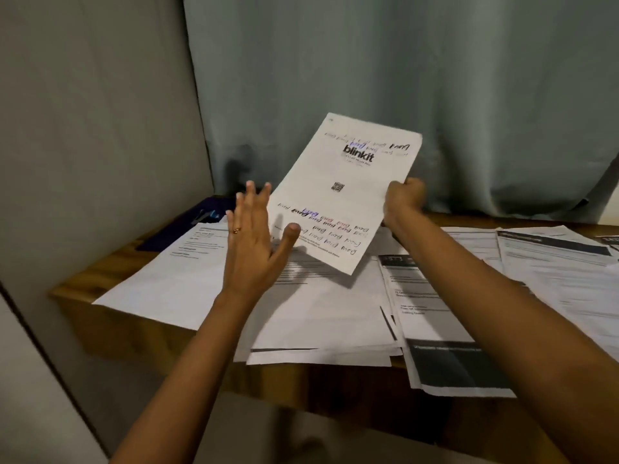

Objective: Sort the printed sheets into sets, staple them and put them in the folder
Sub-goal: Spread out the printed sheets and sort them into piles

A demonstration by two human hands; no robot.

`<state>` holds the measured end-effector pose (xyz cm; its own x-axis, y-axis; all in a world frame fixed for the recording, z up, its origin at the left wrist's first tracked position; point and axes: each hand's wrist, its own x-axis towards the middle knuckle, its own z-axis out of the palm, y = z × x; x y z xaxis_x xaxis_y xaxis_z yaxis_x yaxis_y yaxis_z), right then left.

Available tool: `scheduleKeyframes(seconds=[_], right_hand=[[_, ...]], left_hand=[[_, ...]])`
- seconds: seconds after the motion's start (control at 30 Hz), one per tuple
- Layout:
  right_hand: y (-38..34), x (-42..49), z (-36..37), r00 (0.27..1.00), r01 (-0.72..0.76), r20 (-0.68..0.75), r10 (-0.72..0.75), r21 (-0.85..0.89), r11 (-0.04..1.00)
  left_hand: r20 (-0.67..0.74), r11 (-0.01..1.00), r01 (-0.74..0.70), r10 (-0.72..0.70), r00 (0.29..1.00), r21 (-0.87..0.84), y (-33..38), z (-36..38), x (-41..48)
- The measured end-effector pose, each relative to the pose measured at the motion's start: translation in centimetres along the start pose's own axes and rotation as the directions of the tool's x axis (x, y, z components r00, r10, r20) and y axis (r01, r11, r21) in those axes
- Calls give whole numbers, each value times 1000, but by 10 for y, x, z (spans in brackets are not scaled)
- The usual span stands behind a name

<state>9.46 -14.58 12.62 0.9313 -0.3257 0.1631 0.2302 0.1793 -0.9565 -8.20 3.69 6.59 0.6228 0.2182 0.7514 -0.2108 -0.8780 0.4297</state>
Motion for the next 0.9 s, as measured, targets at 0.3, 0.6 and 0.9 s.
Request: scheduleKeyframes(seconds=[0.3,0.6,0.9], right_hand=[[51,-107,92,944,-238,204,259,-122,963],[78,-152,135,876,-102,407,257,-365,925],[97,-153,139,739,545,658,147,-712,443]], left_hand=[[40,977,69,-78,996,203,-58,-57,-40],[234,919,114,-214,948,377,-115,-74,-65],[309,889,123,-279,909,440,-135,-61,-85]])
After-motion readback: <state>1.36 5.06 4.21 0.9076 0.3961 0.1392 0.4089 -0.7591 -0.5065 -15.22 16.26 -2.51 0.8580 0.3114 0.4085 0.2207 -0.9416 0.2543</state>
